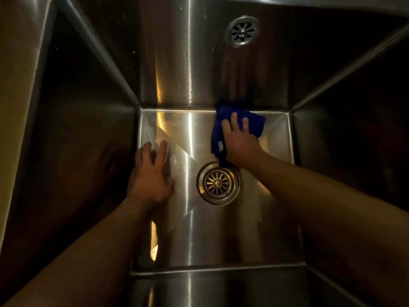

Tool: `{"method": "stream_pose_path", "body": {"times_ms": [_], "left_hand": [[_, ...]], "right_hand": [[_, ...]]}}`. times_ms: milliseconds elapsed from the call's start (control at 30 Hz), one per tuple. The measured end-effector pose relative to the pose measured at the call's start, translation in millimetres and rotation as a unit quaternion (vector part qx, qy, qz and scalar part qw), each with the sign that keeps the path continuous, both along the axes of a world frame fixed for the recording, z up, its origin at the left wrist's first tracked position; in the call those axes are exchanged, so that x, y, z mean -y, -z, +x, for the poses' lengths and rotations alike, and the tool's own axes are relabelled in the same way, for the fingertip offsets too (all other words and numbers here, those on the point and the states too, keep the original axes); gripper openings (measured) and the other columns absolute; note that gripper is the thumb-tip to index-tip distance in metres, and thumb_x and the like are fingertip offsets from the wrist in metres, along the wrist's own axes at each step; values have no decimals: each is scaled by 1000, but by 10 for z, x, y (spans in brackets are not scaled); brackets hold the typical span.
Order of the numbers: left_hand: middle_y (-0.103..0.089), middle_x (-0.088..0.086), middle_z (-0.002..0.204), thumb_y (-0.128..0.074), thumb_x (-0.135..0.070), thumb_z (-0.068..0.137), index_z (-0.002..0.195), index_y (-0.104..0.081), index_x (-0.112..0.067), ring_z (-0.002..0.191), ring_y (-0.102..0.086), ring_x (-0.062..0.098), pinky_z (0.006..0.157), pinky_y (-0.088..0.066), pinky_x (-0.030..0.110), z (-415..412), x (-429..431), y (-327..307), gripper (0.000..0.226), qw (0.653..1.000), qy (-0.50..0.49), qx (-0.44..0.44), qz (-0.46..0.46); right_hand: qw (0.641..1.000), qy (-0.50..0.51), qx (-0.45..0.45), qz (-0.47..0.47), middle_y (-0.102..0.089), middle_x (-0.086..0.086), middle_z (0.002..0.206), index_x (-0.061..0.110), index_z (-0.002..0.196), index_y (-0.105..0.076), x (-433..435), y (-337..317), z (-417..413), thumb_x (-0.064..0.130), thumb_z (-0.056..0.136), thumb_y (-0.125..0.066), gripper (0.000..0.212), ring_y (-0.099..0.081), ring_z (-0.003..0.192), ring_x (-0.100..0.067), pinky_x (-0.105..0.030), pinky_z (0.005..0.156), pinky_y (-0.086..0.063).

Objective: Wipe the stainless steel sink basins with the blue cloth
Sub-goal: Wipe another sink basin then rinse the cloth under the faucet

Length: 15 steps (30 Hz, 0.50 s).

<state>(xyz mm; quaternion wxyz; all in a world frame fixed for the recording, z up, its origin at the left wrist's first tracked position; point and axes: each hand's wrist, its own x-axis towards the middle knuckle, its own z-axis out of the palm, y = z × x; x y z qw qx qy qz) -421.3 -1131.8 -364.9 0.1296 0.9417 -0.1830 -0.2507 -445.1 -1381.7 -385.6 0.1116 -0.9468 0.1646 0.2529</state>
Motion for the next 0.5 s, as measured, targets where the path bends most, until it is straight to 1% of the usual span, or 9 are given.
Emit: {"method": "stream_pose_path", "body": {"times_ms": [67,133,233,300,333,367,433,467,500], "left_hand": [[-5,9,157,-55,-32,90,151,-6,-29,144,-3,33,110,-31,52,34,63,-51,78,995,-65,53,-55],[-12,12,155,-52,-27,92,150,-14,-24,143,-9,32,109,-34,51,96,132,-80,69,986,-112,84,-95],[-16,17,153,-49,-19,93,149,-19,-17,140,-15,33,110,-32,49,181,239,-90,64,980,-115,113,-119],[-14,18,154,-46,-16,94,150,-18,-17,141,-14,33,113,-28,47,211,290,-70,63,981,-100,110,-127],[-13,19,154,-45,-16,94,150,-18,-16,142,-13,34,115,-24,47,235,305,-54,62,982,-90,114,-123],[-12,20,154,-45,-18,95,151,-18,-15,142,-12,35,116,-21,48,272,311,-34,62,983,-76,122,-112],[-7,20,157,-45,-28,96,152,-15,-18,144,-4,37,119,-12,49,374,329,21,65,991,-9,116,-61],[-2,18,158,-44,-36,96,153,-11,-22,145,2,37,119,-7,49,423,346,62,68,993,49,103,-25],[4,16,159,-43,-45,96,153,-5,-27,145,8,37,119,-2,49,458,375,112,71,990,110,87,10]], "right_hand": [[999,-26,8,18,5,-15,161,16,143,-23,-202,-45,93,24,81,-72,80,2,145,-47,-65,102,-38],[998,-57,-1,33,5,-14,161,16,144,-26,-448,-92,199,27,80,-73,79,0,145,-47,-61,103,-39],[991,-122,1,57,5,-12,162,19,149,-26,-911,-142,323,27,90,-61,69,-2,145,-45,-56,103,-39],[985,-130,11,110,3,-7,163,23,151,-27,-1101,-181,370,33,97,-49,59,-1,147,-40,-57,104,-36],[984,-112,16,141,1,-4,163,25,150,-29,-1104,-209,379,35,98,-47,57,-3,148,-36,-56,105,-35],[982,-72,31,174,-4,-3,163,27,149,-31,-1043,-242,364,34,96,-50,57,-10,147,-32,-54,106,-37],[968,59,111,216,-25,-3,156,25,141,-41,-774,-303,245,20,88,-58,55,-35,138,-28,-49,100,-45],[957,123,170,202,-37,-5,149,24,134,-47,-595,-327,142,14,85,-58,52,-45,129,-27,-46,95,-49],[948,166,220,160,-45,-6,142,21,130,-51,-405,-333,16,11,84,-57,47,-50,124,-27,-45,91,-50]]}}
